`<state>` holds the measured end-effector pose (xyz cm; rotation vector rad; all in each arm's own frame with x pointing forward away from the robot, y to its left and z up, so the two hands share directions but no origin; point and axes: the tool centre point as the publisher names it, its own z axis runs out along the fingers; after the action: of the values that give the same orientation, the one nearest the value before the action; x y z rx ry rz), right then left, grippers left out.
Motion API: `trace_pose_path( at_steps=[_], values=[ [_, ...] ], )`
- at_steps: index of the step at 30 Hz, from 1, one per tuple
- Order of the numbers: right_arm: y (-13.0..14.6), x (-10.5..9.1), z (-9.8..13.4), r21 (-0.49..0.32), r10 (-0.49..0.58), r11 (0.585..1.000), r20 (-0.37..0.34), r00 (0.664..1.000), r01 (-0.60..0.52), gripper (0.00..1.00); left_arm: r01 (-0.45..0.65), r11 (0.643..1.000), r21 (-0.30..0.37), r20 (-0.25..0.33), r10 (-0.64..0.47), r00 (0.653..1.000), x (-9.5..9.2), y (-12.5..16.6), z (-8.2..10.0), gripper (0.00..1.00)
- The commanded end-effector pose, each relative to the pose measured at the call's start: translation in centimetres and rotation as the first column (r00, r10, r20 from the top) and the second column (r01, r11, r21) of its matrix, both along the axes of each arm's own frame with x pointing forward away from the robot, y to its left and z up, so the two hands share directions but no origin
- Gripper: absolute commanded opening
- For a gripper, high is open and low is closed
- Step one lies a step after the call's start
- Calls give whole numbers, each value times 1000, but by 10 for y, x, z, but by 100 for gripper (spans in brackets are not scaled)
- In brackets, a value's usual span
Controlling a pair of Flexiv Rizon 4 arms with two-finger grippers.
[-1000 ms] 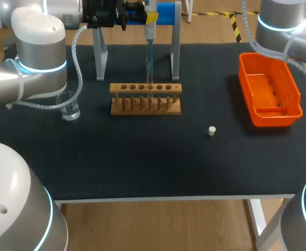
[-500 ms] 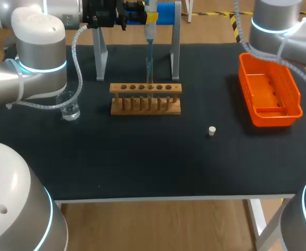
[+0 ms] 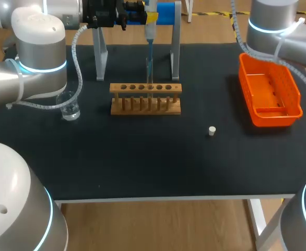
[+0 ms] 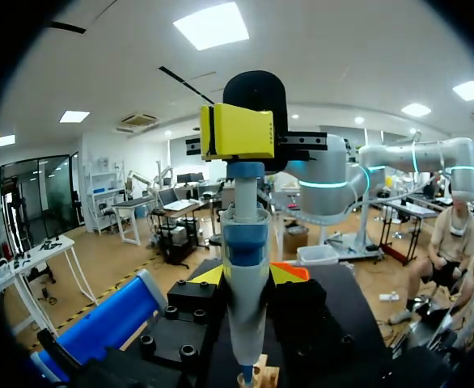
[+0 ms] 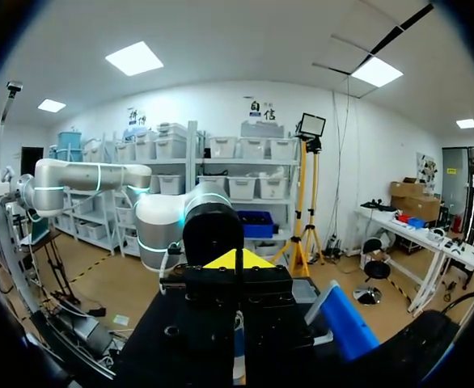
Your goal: Invert the test tube, pick up the pipette, mount the tip to pipette, aspirate from beaker and dispense into the tube, eject the tip, return the pipette, and cap with the stopper.
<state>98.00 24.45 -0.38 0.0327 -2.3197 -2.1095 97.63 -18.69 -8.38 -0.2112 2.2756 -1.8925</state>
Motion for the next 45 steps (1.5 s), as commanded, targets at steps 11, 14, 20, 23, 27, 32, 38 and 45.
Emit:
trace_pose_path(
  at_steps=[11, 14, 20, 23, 27, 32, 38, 45],
  values=[
    [1, -4, -11, -12, 16, 1000, -19, 1000, -16, 0, -3, 1000, 0, 0, 3, 1000, -1, -1, 0, 0],
    [1, -5, -13, -17, 15, 1000, -21, 1000, -15, 0, -3, 1000, 0, 0, 3, 1000, -1, -1, 0, 0],
    [-2, -8, -18, -23, 9, 1000, -31, 999, -10, 0, -3, 1000, 0, 0, 3, 1000, -1, -1, 0, 0],
    [-3, -9, -21, -27, 6, 1000, -35, 999, -7, 0, -3, 1000, 0, 0, 3, 1000, -1, -1, 0, 0],
    [-5, -11, -24, -30, 2, 1000, -42, 999, -3, 0, -3, 1000, 0, 0, 3, 1000, -1, -1, 0, 0],
    [-6, -12, -28, -36, 2, 999, -50, 999, -4, 0, -3, 1000, 0, 0, 3, 1000, -1, -1, 0, 0],
    [-6, -13, -32, -44, 4, 999, -59, 998, -6, 0, -3, 1000, 0, 0, 3, 1000, -1, -1, 0, 0],
    [-6, -13, -36, -53, 3, 999, -70, 998, -7, 0, -3, 1000, 0, 0, 3, 1000, -1, -1, 0, 0]
  ],
)
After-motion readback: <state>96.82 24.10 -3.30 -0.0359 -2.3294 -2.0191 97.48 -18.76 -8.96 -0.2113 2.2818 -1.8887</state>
